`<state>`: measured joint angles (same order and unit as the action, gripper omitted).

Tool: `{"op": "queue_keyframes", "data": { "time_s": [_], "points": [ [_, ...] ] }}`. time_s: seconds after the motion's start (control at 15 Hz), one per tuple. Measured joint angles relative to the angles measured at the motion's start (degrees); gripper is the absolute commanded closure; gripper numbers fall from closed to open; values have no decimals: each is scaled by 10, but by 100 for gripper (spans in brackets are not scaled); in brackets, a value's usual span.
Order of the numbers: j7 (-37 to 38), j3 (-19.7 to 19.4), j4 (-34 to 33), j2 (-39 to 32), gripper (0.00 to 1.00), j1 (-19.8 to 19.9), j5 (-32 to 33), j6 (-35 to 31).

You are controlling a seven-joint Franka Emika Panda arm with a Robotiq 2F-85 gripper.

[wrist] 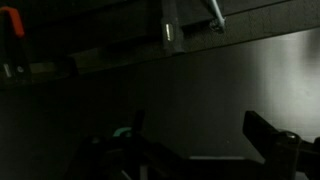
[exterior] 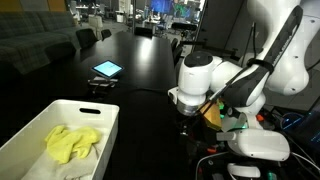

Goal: Pick up the cloths from the table and put them in the box, then pick up the marker and the seal tape put them in the cup

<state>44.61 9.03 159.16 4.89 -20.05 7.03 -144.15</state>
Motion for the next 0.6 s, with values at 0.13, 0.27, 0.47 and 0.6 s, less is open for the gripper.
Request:
{"op": "queue_keyframes", "data": {
  "time_s": [0.13,0.27,0.47,0.6],
  "points": [
    [0,26,-11,37,0,0,-28,1],
    [0,52,-18,75,0,0,-51,1],
    [0,79,-20,132,0,-1,-77,1],
    [-1,88,-11,162,0,-2,-86,3]
  ]
}}
